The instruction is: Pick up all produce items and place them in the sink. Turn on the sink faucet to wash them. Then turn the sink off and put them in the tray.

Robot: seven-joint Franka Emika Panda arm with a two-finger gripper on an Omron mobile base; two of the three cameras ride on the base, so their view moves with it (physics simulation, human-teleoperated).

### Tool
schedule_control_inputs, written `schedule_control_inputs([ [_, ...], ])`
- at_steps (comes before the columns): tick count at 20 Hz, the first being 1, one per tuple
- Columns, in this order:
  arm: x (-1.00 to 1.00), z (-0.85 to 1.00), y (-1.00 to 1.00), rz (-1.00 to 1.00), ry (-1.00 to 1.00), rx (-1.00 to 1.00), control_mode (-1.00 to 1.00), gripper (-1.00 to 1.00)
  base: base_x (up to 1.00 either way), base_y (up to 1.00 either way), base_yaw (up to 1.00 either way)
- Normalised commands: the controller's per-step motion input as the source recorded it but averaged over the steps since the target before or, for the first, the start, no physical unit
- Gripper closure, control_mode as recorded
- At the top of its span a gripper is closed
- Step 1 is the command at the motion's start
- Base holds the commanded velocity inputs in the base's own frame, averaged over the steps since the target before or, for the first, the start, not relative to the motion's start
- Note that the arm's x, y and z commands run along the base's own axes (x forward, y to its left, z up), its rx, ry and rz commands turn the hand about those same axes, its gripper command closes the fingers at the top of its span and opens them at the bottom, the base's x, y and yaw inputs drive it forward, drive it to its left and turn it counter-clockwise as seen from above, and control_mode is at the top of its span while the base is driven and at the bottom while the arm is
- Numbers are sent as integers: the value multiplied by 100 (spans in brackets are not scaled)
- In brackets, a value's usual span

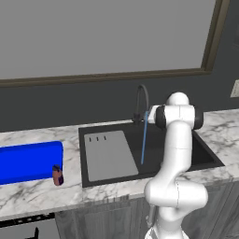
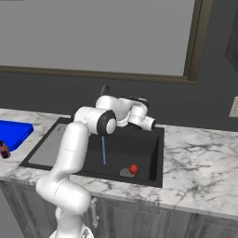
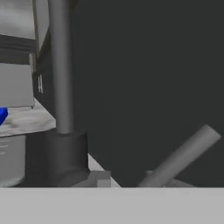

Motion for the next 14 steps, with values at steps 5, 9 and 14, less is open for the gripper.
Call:
schedule_control_inputs([
  [5,0,1,31,28,-13,-3,-100,100,0,0,0],
  [9,0,17,54,22,-7,-9,-100,100,0,0,0],
  [14,0,23,56,19,-3,-12,-100,100,0,0,0],
])
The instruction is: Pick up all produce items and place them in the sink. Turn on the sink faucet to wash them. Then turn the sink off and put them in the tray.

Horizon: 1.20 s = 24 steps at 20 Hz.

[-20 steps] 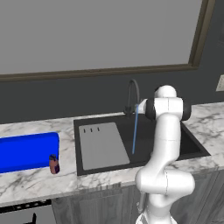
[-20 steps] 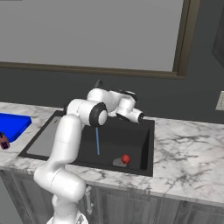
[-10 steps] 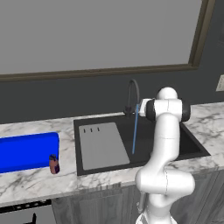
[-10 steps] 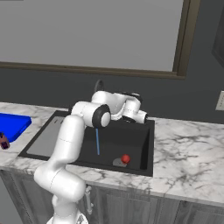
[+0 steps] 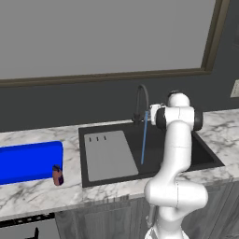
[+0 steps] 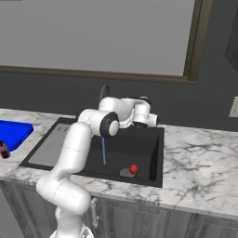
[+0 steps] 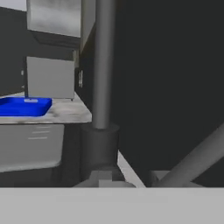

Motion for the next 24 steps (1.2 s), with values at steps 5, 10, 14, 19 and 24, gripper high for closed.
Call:
schedule_control_inputs([
  [5,0,27,59,16,-4,-14,-100,100,0,0,0],
  [10,0,25,66,13,-4,-15,-100,100,0,0,0],
  [14,0,9,67,11,-6,-15,-100,100,0,0,0],
  [19,0,0,23,2,-3,-6,-100,-100,0,0,0],
  [24,1,1,-8,0,-3,2,-100,-100,0,0,0],
])
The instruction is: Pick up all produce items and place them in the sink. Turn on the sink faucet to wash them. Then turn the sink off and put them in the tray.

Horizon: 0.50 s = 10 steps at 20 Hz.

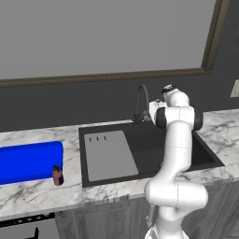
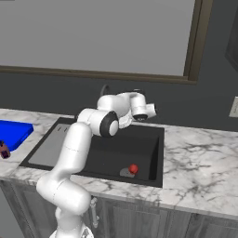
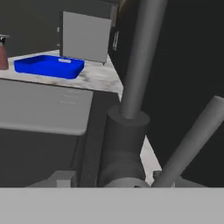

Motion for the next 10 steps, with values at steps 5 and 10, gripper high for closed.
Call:
schedule_control_inputs([
  [5,3,8,-20,0,-5,2,-100,-100,0,0,0],
  [10,4,6,-29,0,-2,1,-100,-100,0,0,0],
])
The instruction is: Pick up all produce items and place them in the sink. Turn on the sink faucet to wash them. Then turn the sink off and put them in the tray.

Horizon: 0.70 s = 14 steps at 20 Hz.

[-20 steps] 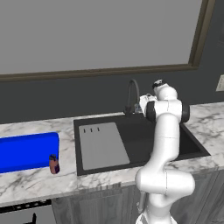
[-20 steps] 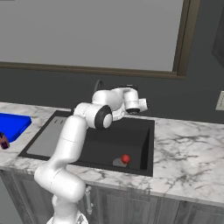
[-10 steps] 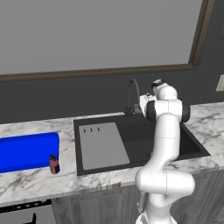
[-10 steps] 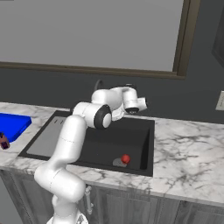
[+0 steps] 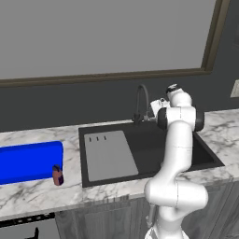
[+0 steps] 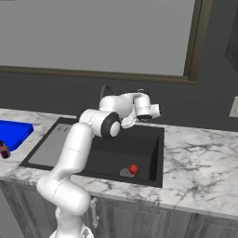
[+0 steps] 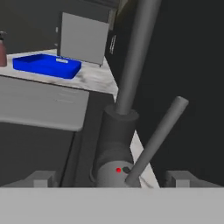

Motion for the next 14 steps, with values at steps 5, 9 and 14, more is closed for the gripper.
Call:
schedule_control_inputs([
  [5,-4,3,-42,-4,-2,0,-100,-100,0,0,0],
  [9,-48,10,-31,-11,-7,1,-100,-100,0,0,0],
  [14,-61,6,-22,-12,-3,0,-100,-100,0,0,0],
])
